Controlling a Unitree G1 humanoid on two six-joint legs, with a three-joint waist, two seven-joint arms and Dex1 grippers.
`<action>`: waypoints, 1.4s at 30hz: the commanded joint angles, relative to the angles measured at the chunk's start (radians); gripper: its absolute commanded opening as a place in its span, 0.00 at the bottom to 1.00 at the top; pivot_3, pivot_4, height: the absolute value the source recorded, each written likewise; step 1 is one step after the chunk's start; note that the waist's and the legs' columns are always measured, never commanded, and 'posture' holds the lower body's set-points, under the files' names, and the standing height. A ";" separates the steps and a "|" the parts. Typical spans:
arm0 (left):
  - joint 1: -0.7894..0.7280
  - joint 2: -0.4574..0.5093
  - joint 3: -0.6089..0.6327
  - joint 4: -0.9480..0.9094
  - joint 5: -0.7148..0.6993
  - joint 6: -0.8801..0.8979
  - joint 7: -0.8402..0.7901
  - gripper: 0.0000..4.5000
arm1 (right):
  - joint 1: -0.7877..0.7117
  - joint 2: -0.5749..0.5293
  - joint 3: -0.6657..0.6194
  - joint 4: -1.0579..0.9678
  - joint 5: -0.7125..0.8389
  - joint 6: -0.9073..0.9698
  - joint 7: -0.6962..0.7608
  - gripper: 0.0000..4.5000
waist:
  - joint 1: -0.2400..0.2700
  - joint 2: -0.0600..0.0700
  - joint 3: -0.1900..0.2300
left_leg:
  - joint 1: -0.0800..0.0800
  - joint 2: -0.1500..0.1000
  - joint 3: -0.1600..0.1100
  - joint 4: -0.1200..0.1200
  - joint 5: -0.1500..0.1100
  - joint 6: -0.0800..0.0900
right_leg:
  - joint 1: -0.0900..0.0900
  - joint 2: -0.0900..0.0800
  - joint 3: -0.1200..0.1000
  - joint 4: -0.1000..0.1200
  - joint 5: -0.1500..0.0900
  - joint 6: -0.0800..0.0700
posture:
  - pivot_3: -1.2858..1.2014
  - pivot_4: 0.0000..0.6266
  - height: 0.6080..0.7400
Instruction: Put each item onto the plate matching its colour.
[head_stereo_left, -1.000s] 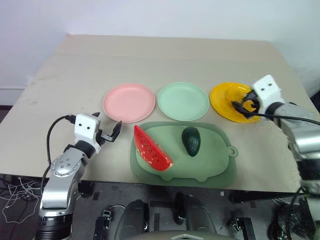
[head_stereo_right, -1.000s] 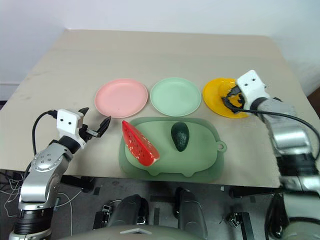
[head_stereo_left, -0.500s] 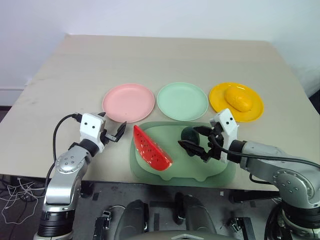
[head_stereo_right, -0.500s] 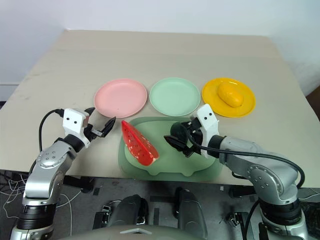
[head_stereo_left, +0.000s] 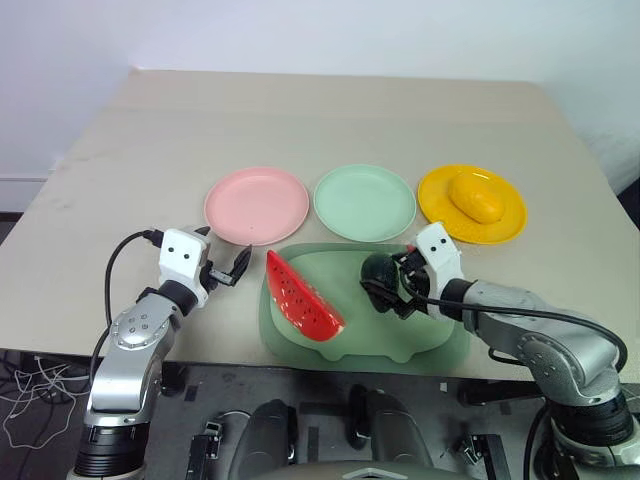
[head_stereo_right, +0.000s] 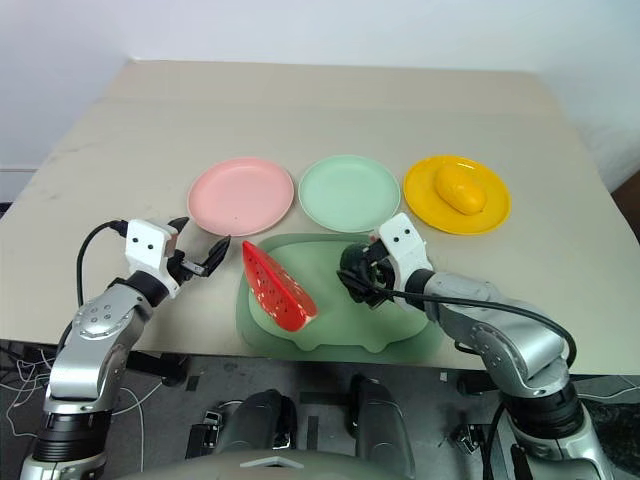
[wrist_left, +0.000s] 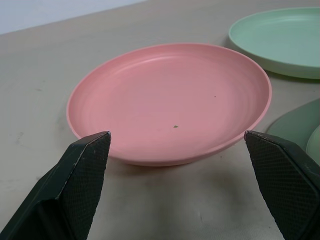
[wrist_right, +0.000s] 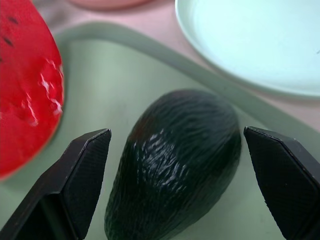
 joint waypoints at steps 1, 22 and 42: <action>-0.003 0.002 0.009 -0.041 0.003 -0.023 0.006 1.00 | -0.022 -0.001 0.014 0.003 -0.043 -0.014 0.007 0.99 | 0.000 0.000 0.000 | 0.000 0.000 0.000 0.000 0.000 0.000 | 0.000 0.000 0.000 0.000 0.000 0.000 | 0.52 0.24 1.00; -0.010 0.000 0.004 -0.049 0.007 -0.024 0.024 1.00 | -0.495 0.073 0.077 0.562 -0.289 -0.310 0.174 0.74 | -0.005 0.000 0.000 | 0.000 -0.001 0.001 -0.001 0.000 0.000 | -0.001 0.001 0.000 0.000 0.000 0.000 | 0.52 0.24 1.00; 0.106 -0.028 0.004 -0.292 0.004 0.123 0.120 1.00 | -0.486 0.013 -0.024 0.625 -0.337 -0.542 0.472 0.99 | 0.002 0.001 0.001 | 0.000 0.000 0.001 -0.001 0.000 0.001 | -0.001 -0.001 0.000 0.001 0.001 0.000 | 0.52 0.24 1.00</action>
